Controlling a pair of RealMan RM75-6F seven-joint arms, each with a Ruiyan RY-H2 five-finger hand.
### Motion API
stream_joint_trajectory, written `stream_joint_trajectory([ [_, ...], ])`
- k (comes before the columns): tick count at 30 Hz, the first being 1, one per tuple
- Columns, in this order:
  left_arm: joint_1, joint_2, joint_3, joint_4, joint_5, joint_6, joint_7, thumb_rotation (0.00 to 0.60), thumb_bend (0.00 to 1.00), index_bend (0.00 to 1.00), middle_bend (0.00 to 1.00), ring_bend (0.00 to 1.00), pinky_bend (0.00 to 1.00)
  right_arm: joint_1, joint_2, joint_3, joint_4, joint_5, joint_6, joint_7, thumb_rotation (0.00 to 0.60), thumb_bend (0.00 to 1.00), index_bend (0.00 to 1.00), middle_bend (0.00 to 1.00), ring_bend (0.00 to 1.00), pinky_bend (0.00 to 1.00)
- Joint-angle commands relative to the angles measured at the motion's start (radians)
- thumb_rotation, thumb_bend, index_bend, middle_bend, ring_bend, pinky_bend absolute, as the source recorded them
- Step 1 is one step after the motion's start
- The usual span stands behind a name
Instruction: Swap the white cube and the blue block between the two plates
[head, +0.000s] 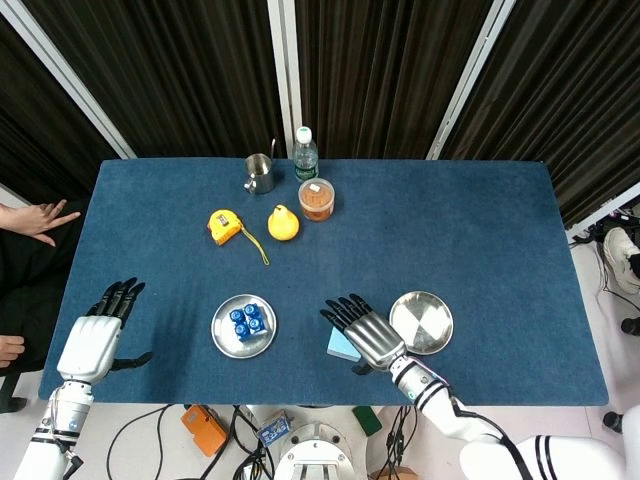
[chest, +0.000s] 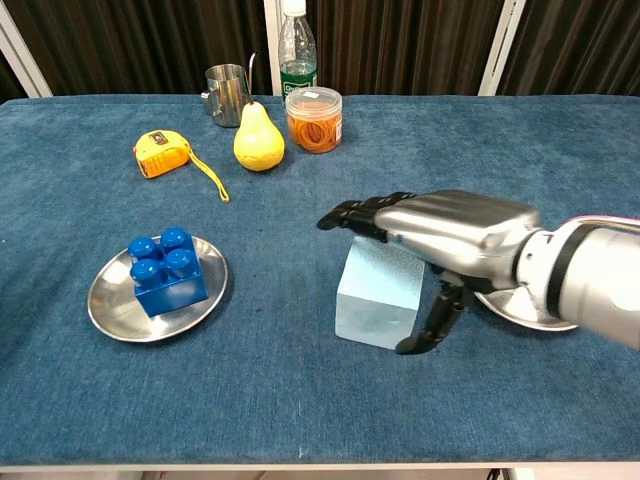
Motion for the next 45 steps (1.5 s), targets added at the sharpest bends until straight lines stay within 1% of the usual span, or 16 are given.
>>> stream_joint_trajectory([
  [1, 0.008, -0.001, -0.008, 0.004, 0.003, -0.01, -0.003, 0.6, 0.0, 0.03, 0.02, 0.01, 0.27, 0.026, -0.025, 0.0, 0.028, 0.023, 0.003, -0.009, 0.6, 0.25, 0.0, 0.0, 0.0, 0.0],
  [2, 0.011, -0.002, -0.01, 0.004, 0.004, -0.013, -0.002, 0.6, 0.0, 0.03, 0.02, 0.01, 0.27, 0.03, -0.026, -0.002, 0.033, 0.026, 0.009, -0.012, 0.6, 0.25, 0.0, 0.02, 0.0, 0.03],
  [3, 0.014, -0.002, -0.014, 0.004, 0.006, -0.017, -0.001, 0.6, 0.0, 0.03, 0.02, 0.01, 0.27, 0.035, -0.028, -0.005, 0.037, 0.034, 0.014, -0.013, 0.6, 0.25, 0.0, 0.05, 0.02, 0.11],
  [5, 0.018, -0.002, -0.022, 0.005, 0.007, -0.023, 0.0, 0.6, 0.0, 0.03, 0.02, 0.01, 0.27, 0.042, -0.028, -0.007, 0.041, 0.045, 0.02, -0.014, 0.6, 0.25, 0.08, 0.14, 0.11, 0.3],
  [6, 0.02, -0.002, -0.028, 0.005, 0.007, -0.027, -0.001, 0.6, 0.0, 0.03, 0.02, 0.01, 0.27, 0.046, -0.028, -0.009, 0.043, 0.051, 0.026, -0.014, 0.6, 0.25, 0.19, 0.21, 0.21, 0.41],
  [8, 0.024, -0.002, -0.036, 0.005, 0.006, -0.035, -0.004, 0.6, 0.0, 0.03, 0.02, 0.01, 0.27, 0.051, -0.031, -0.014, 0.047, 0.06, 0.039, -0.018, 0.6, 0.25, 0.35, 0.33, 0.37, 0.55],
  [12, 0.031, -0.002, -0.048, 0.01, 0.005, -0.05, -0.006, 0.6, 0.0, 0.03, 0.02, 0.01, 0.27, 0.056, -0.04, -0.025, 0.057, 0.063, 0.069, -0.022, 0.6, 0.27, 0.59, 0.52, 0.58, 0.76],
  [16, 0.039, 0.001, -0.062, 0.01, 0.007, -0.059, -0.011, 0.6, 0.0, 0.03, 0.02, 0.01, 0.27, 0.053, -0.042, -0.027, 0.054, 0.03, 0.115, -0.005, 0.6, 0.32, 0.7, 0.6, 0.67, 0.85],
  [20, 0.047, 0.008, -0.074, 0.009, 0.013, -0.06, -0.021, 0.6, 0.0, 0.03, 0.02, 0.01, 0.27, 0.04, -0.021, -0.02, 0.04, -0.025, 0.168, 0.033, 0.6, 0.35, 0.73, 0.62, 0.69, 0.87],
  [24, 0.059, 0.019, -0.083, 0.011, 0.027, -0.052, -0.031, 0.6, 0.0, 0.03, 0.02, 0.01, 0.27, 0.018, 0.041, -0.016, 0.032, -0.07, 0.232, 0.046, 0.6, 0.35, 0.72, 0.62, 0.69, 0.87],
  [28, 0.072, 0.023, -0.089, 0.026, 0.041, -0.045, -0.04, 0.6, 0.0, 0.03, 0.02, 0.01, 0.27, -0.02, 0.126, -0.034, 0.051, -0.084, 0.275, 0.065, 0.6, 0.35, 0.7, 0.62, 0.68, 0.86],
  [32, 0.076, 0.019, -0.096, 0.042, 0.04, -0.062, -0.051, 0.6, 0.0, 0.03, 0.02, 0.01, 0.27, -0.05, 0.191, -0.068, 0.097, -0.067, 0.255, 0.122, 0.6, 0.35, 0.68, 0.62, 0.67, 0.85],
  [37, 0.078, 0.011, -0.105, 0.052, 0.035, -0.081, -0.048, 0.6, 0.0, 0.03, 0.02, 0.01, 0.27, -0.065, 0.203, -0.1, 0.149, -0.098, 0.225, 0.211, 0.6, 0.35, 0.6, 0.61, 0.61, 0.8],
  [40, 0.08, 0.008, -0.111, 0.054, 0.032, -0.088, -0.045, 0.6, 0.0, 0.03, 0.02, 0.01, 0.27, -0.069, 0.204, -0.119, 0.175, -0.124, 0.207, 0.243, 0.6, 0.35, 0.47, 0.53, 0.53, 0.77],
  [43, 0.083, 0.006, -0.117, 0.055, 0.032, -0.091, -0.048, 0.6, 0.0, 0.03, 0.02, 0.01, 0.27, -0.067, 0.215, -0.132, 0.18, -0.142, 0.184, 0.274, 0.6, 0.35, 0.2, 0.36, 0.38, 0.67],
  [45, 0.086, 0.007, -0.118, 0.055, 0.035, -0.093, -0.05, 0.6, 0.0, 0.03, 0.02, 0.01, 0.27, -0.068, 0.236, -0.143, 0.17, -0.143, 0.172, 0.264, 0.6, 0.34, 0.05, 0.26, 0.29, 0.62],
])
